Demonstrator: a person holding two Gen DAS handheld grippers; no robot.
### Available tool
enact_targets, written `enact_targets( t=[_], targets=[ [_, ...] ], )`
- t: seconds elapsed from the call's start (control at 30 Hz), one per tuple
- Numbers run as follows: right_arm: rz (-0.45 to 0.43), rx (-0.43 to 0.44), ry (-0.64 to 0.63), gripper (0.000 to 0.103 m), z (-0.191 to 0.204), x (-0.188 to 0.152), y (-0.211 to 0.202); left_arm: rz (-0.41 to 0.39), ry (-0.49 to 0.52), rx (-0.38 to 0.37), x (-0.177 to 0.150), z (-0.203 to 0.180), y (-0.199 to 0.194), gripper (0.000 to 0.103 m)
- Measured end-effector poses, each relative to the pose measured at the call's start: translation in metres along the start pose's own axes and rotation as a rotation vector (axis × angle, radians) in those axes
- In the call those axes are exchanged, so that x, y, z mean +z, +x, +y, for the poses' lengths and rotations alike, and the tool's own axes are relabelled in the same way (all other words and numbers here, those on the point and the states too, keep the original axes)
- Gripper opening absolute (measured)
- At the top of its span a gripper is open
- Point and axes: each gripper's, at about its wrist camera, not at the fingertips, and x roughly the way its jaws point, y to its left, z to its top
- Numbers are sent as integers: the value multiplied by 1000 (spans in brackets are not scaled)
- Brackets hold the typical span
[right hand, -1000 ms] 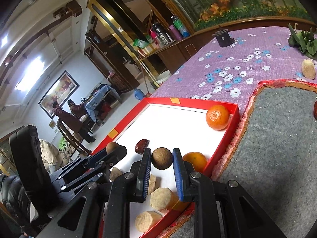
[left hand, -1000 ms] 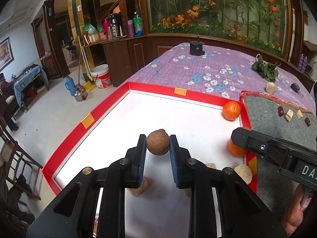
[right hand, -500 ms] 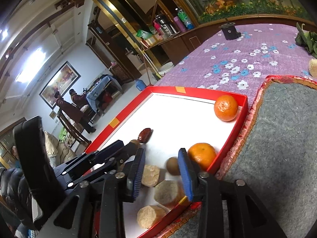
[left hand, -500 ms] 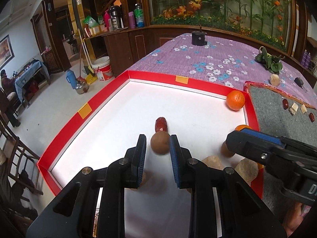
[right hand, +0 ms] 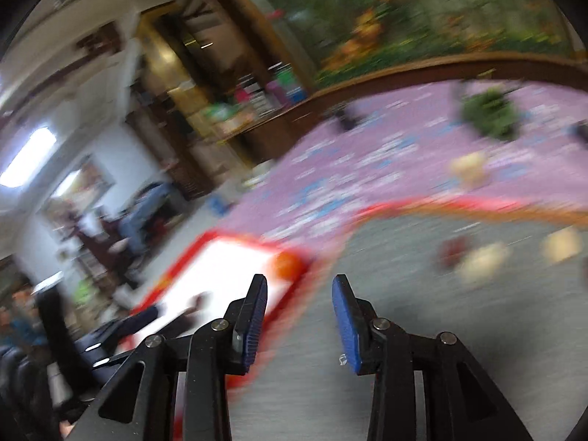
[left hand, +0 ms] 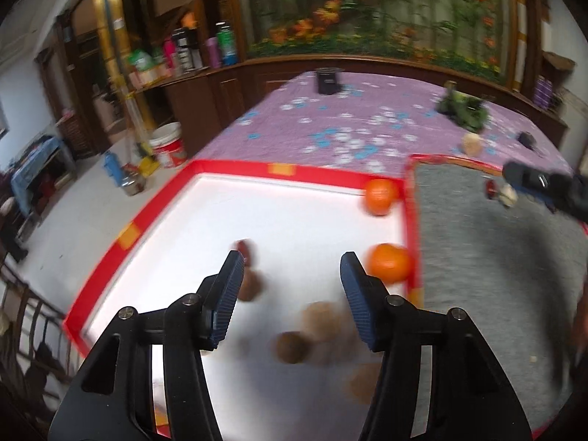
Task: Organize fruits
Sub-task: 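Open both tools to drop the nuts into the tray, then grasp a pale cube with the right tool while the left tool grasps a tan cube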
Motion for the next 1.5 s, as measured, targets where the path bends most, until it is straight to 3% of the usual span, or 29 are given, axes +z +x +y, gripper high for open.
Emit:
enact_targets(
  t=[0.13, 0.2, 0.37, 0.47, 0.6, 0.77, 1.0, 1.27, 1.37, 1.5],
  targets=[
    [-26, -295, 25, 36, -69, 23, -19, -10, 73, -77, 13, -39, -5, 55],
    [-12, -367, 81, 37, -100, 30, -21, -13, 105, -129, 20, -60, -8, 55],
    [12, -370, 140, 38, -137, 29, -13, -6, 175, -230, 39, -105, -6, 55],
    [80, -451, 75, 36, -136, 26, -2, -8, 213, -273, 49, -131, -1, 55],
    [104, -491, 58, 17, -139, 27, -2, 5, 310, -341, 58, -176, 16, 55],
    [87, -405, 195, 16, -158, 29, -17, 33, 363, -400, 68, -210, 45, 54],
    [72, -304, 319, 16, -163, 30, -26, -4, 491, -454, 76, -231, 56, 50],
    [91, -273, 369, 16, -167, 29, -22, 25, 584, -510, 76, -239, 78, 35],
    [106, -264, 374, 16, -168, 27, -17, 43, 596, -478, 71, -240, 85, 27],
    [113, -240, 364, 16, -164, 28, -14, 73, 551, -496, 68, -232, 88, 18]
  ],
)
